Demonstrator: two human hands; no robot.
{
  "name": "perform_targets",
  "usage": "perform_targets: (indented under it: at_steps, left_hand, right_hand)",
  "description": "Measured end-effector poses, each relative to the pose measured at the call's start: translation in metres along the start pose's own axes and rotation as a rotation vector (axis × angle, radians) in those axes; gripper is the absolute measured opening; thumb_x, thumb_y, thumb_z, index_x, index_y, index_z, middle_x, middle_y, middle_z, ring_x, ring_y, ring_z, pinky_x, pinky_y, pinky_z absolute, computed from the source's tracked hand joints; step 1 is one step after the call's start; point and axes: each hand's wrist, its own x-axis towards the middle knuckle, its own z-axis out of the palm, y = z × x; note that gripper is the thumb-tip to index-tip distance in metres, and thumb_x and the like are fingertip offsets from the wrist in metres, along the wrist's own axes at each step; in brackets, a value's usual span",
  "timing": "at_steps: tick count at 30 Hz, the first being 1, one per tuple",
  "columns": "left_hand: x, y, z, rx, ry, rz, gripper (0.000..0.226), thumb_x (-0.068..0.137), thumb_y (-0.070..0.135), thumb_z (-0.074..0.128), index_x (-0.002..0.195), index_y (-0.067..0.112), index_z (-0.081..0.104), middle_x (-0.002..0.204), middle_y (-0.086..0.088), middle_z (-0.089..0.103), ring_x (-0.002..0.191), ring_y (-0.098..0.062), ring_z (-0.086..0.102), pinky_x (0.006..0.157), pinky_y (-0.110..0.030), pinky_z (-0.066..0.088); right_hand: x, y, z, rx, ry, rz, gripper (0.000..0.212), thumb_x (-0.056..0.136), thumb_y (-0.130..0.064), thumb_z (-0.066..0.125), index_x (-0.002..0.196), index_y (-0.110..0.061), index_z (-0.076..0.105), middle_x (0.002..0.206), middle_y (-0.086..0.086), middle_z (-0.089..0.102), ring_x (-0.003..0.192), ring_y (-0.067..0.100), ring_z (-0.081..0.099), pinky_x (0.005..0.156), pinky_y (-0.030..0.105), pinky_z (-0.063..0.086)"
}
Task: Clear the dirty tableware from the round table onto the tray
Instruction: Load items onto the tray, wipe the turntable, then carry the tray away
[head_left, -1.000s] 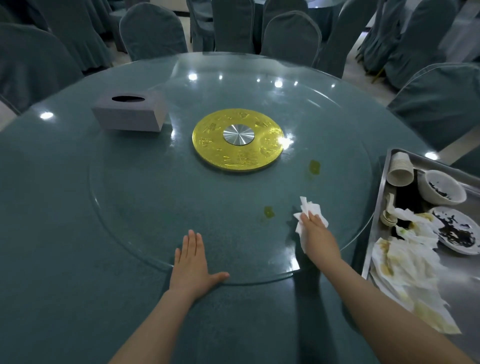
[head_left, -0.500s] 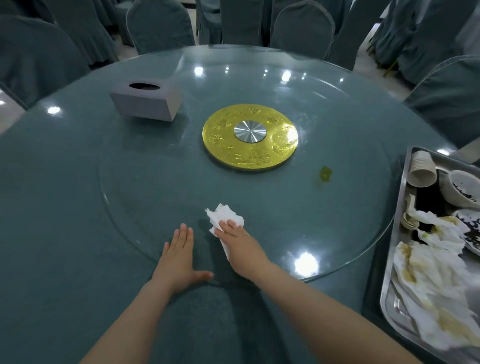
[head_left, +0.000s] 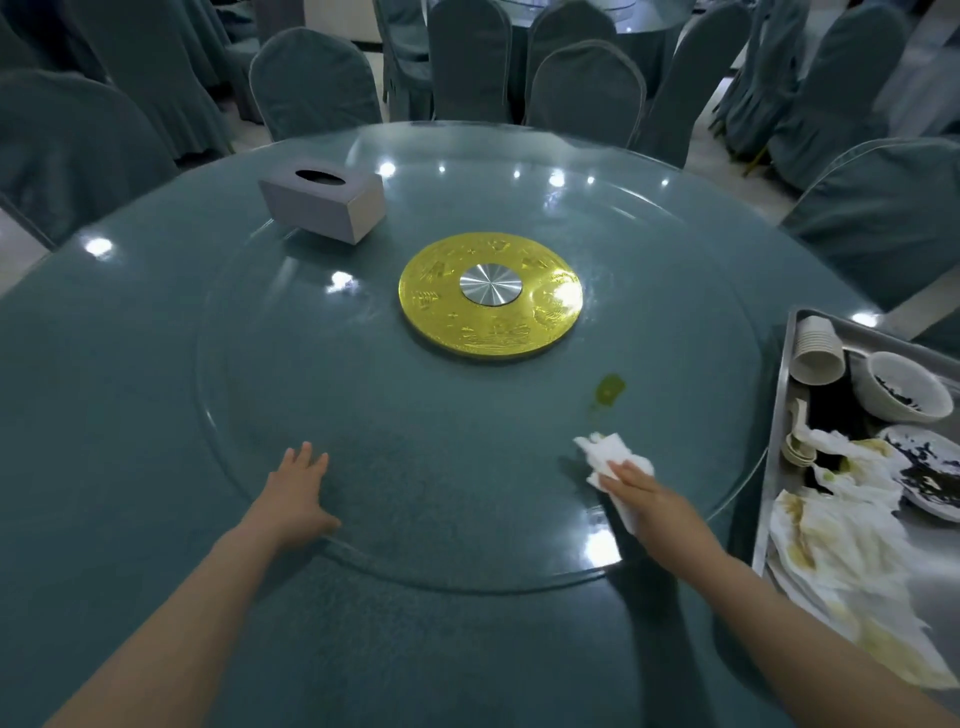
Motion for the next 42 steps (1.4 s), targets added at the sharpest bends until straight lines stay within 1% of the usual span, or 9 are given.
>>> perform_targets:
  at_steps: [6, 12, 15, 17, 21, 27, 32, 36, 42]
  left_hand:
    - [-0.025, 0.062, 0.037, -0.194, 0.105, 0.074, 0.111, 0.080, 0.052, 0.067, 0.151, 0.007, -0.006, 0.160, -0.010, -0.013, 0.147, -0.023, -0.011, 0.118, -0.036, -0.001]
    - [-0.040, 0.128, 0.060, -0.206, 0.015, 0.040, 0.136, 0.066, 0.071, 0.066, 0.148, 0.003, -0.018, 0.156, -0.015, -0.024, 0.145, -0.027, -0.019, 0.117, -0.038, -0.005]
    - [-0.037, 0.128, 0.057, -0.105, -0.041, 0.001, 0.143, 0.062, 0.072, 0.069, 0.145, 0.003, -0.024, 0.152, -0.016, -0.033, 0.143, -0.029, -0.025, 0.117, -0.042, -0.006]
    - [-0.032, 0.116, 0.050, -0.045, -0.058, 0.004, 0.143, 0.063, 0.070, 0.070, 0.144, 0.003, -0.026, 0.152, -0.016, -0.034, 0.143, -0.030, -0.025, 0.117, -0.043, -0.005]
    - [-0.026, 0.094, 0.039, -0.017, -0.063, 0.016, 0.143, 0.061, 0.067, 0.073, 0.145, 0.005, -0.025, 0.153, -0.015, -0.033, 0.144, -0.028, -0.023, 0.117, -0.040, -0.003]
    - [-0.016, 0.078, 0.028, 0.073, -0.064, 0.027, 0.145, 0.060, 0.067, 0.074, 0.145, 0.003, -0.024, 0.153, -0.017, -0.030, 0.145, -0.029, -0.019, 0.118, -0.040, -0.001]
    - [-0.011, 0.074, 0.030, 0.086, -0.056, 0.033, 0.147, 0.058, 0.067, 0.075, 0.145, 0.002, -0.024, 0.154, -0.018, -0.029, 0.145, -0.030, -0.018, 0.118, -0.040, 0.000]
    - [-0.012, 0.071, 0.033, 0.056, -0.032, 0.044, 0.148, 0.057, 0.068, 0.076, 0.146, 0.004, -0.023, 0.154, -0.016, -0.029, 0.145, -0.029, -0.018, 0.118, -0.040, 0.000]
    - [-0.012, 0.068, 0.036, -0.031, -0.010, 0.064, 0.147, 0.057, 0.064, 0.078, 0.146, 0.006, -0.023, 0.154, -0.013, -0.031, 0.144, -0.026, -0.022, 0.118, -0.039, -0.001]
  right_hand:
    - [0.007, -0.037, 0.021, 0.062, 0.145, 0.254, 0.054, 0.091, 0.000, 0.043, 0.138, -0.026, 0.046, 0.154, -0.008, 0.029, 0.144, 0.011, 0.020, 0.104, 0.024, 0.032]
    - [-0.002, -0.059, 0.036, 0.076, 0.064, 0.013, 0.065, 0.091, -0.002, 0.046, 0.149, -0.023, 0.027, 0.157, -0.012, 0.008, 0.146, 0.010, 0.005, 0.108, 0.022, 0.029]
    - [-0.003, -0.055, 0.025, 0.019, 0.055, -0.174, 0.069, 0.071, 0.006, 0.072, 0.134, -0.015, 0.054, 0.146, -0.002, 0.042, 0.133, 0.021, 0.043, 0.085, 0.022, 0.052]
    - [0.001, -0.041, 0.024, -0.031, 0.109, -0.116, 0.069, 0.059, 0.009, 0.079, 0.122, -0.013, 0.064, 0.132, 0.004, 0.059, 0.119, 0.026, 0.058, 0.076, 0.024, 0.054]
    - [0.030, -0.009, 0.013, -0.025, 0.169, 0.184, 0.057, 0.094, -0.005, 0.047, 0.147, -0.021, 0.033, 0.156, -0.003, 0.027, 0.145, 0.012, 0.019, 0.105, 0.022, 0.032]
    - [0.102, -0.019, -0.007, 0.168, 0.232, 0.410, 0.053, 0.089, 0.003, 0.043, 0.141, -0.005, 0.035, 0.153, 0.018, 0.025, 0.144, 0.028, 0.017, 0.115, 0.033, 0.020]
    - [0.139, -0.081, 0.015, 0.295, 0.207, 0.209, 0.050, 0.091, 0.004, 0.035, 0.138, -0.009, 0.045, 0.151, 0.015, 0.032, 0.141, 0.028, 0.024, 0.111, 0.028, 0.018]
    - [0.137, -0.138, 0.041, 0.314, 0.107, -0.013, 0.055, 0.085, 0.006, 0.037, 0.137, -0.010, 0.046, 0.149, 0.010, 0.036, 0.140, 0.028, 0.025, 0.111, 0.038, 0.026]
    - [0.108, -0.171, 0.054, 0.274, 0.021, -0.197, 0.062, 0.082, 0.011, 0.039, 0.140, -0.012, 0.043, 0.148, 0.001, 0.037, 0.139, 0.021, 0.024, 0.106, 0.024, 0.023]
